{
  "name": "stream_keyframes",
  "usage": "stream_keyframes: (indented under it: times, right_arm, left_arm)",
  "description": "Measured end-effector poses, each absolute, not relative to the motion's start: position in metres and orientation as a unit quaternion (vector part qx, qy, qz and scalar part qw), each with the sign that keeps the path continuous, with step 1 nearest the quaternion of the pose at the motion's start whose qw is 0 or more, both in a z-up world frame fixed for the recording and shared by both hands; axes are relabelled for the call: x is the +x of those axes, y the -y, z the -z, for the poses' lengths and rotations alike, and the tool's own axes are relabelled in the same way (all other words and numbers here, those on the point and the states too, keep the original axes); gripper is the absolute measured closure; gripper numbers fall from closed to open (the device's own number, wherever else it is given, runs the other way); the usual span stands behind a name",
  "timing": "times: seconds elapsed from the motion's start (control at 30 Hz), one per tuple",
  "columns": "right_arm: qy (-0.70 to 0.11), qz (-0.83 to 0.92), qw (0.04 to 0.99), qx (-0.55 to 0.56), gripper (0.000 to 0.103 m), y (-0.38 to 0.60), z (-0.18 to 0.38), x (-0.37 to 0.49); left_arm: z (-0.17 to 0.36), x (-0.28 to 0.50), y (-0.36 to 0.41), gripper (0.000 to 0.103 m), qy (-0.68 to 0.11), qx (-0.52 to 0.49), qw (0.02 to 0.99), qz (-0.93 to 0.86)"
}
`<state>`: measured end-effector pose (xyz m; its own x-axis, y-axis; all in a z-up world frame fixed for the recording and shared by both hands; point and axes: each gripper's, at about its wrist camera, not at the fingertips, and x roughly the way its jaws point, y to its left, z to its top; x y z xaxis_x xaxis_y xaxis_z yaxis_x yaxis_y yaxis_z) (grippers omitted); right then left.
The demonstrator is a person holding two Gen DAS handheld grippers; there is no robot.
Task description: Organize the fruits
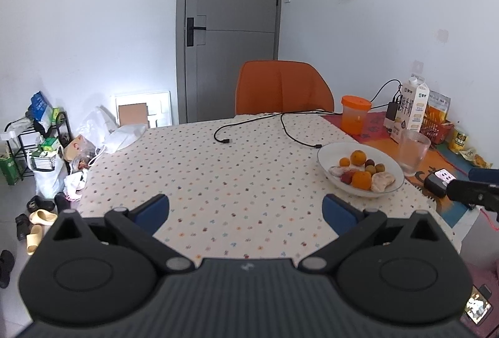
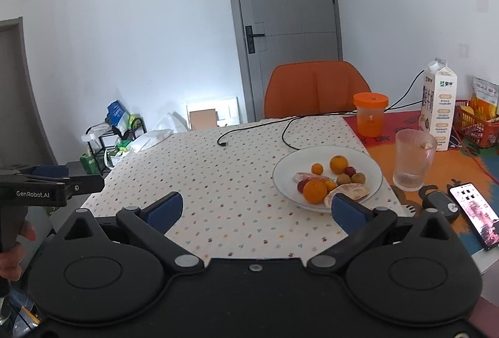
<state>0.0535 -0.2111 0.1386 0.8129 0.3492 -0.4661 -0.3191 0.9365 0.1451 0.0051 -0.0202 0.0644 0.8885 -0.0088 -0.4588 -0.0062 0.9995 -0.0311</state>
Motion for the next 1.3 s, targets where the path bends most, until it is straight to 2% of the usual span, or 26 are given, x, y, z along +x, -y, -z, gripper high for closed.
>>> stream_keyframes:
  times: [0.33, 1.3]
  right_arm:
    - [-0.276, -0.176, 0.944, 0.035, 0.0, 0.196, -0.129, 0.053]
    - [-0.273, -0.192, 0.942, 0.03, 0.0, 0.194, -0.13, 0.052]
  left_arm:
    - [-0.06, -0.005, 0.014, 0.0, -0.239, -0.013, 0.971, -0.01]
    - [-0.056, -0.006, 0.012, 0.0, -0.242, -0.016, 0.97, -0.013]
